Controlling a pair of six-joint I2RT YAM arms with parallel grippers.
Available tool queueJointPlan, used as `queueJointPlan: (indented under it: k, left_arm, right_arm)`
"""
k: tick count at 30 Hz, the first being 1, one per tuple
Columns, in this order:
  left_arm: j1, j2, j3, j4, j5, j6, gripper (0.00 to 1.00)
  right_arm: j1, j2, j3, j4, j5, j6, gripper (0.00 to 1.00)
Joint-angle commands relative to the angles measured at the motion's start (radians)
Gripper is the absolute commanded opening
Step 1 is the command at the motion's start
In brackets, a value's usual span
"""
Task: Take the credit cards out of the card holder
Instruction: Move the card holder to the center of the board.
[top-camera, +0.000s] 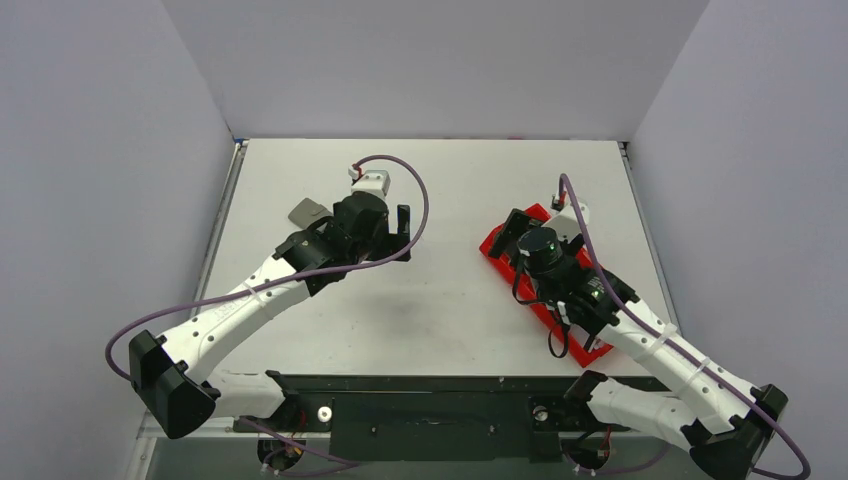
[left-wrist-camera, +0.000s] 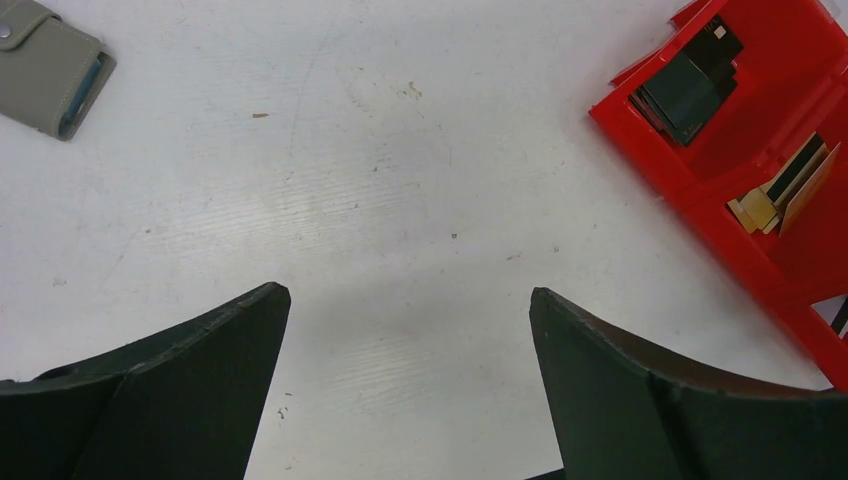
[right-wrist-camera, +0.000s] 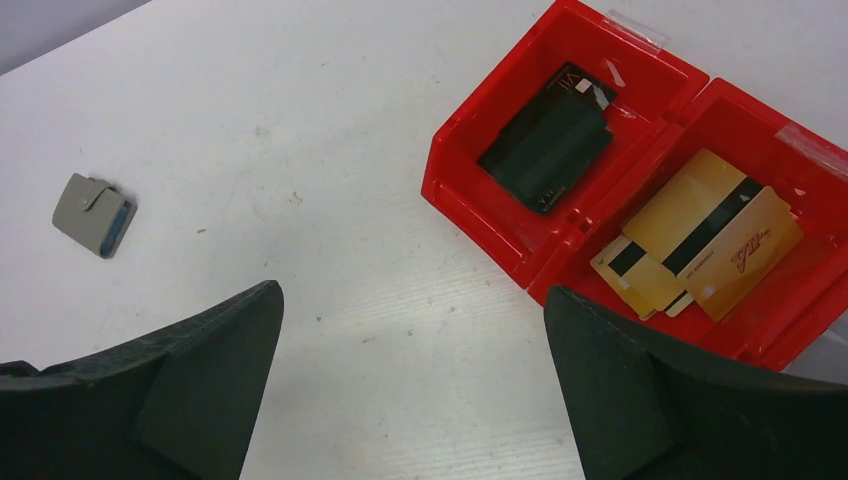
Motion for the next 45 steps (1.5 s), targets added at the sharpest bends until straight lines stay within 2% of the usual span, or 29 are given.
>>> queueJointPlan:
  k: [1, 16, 23, 26, 32, 34, 39, 45]
  left_arm:
    - [0.009, -0.007, 0.012, 0.054, 0.013, -0.004, 0.9]
    - [0.046, -0.044, -0.009, 0.023, 0.03, 0.012, 0.9]
    - [0.197, 0.029, 0.044, -0.004, -0.045, -0.068, 0.9]
    - [0.311, 0.101, 0.073, 0.007, -0.065, -0.135, 0.9]
    - [0.453, 0.28, 0.151, 0.05, -0.14, -0.196, 0.89]
    - [0.496, 0.354, 0.193, 0.063, -0.146, -0.202, 0.87]
    - [0.573, 0.552, 0.31, 0.069, -0.123, -0.219, 0.73]
    - [0.632, 0.7, 0.418, 0.069, -0.119, -0.223, 0.59]
  right_arm:
    - [-0.011, 0.014, 0.039, -0.009, 0.035, 0.004, 1.0]
    - [-0.042, 0.027, 0.045, -0.041, 0.02, 0.024, 0.99]
    - [-0.044, 0.034, 0.042, -0.044, -0.013, 0.021, 0.99]
    - [-0.044, 0.041, 0.047, -0.044, -0.04, 0.017, 0.99]
    - [-0.045, 0.035, 0.041, -0.044, -0.094, -0.012, 0.99]
    - [-0.044, 0.025, 0.034, -0.043, -0.113, -0.023, 0.98]
    - [-0.046, -0.001, 0.012, -0.048, -0.124, -0.028, 0.98]
    - [-0.047, -0.052, -0.012, -0.05, -0.132, -0.01, 0.97]
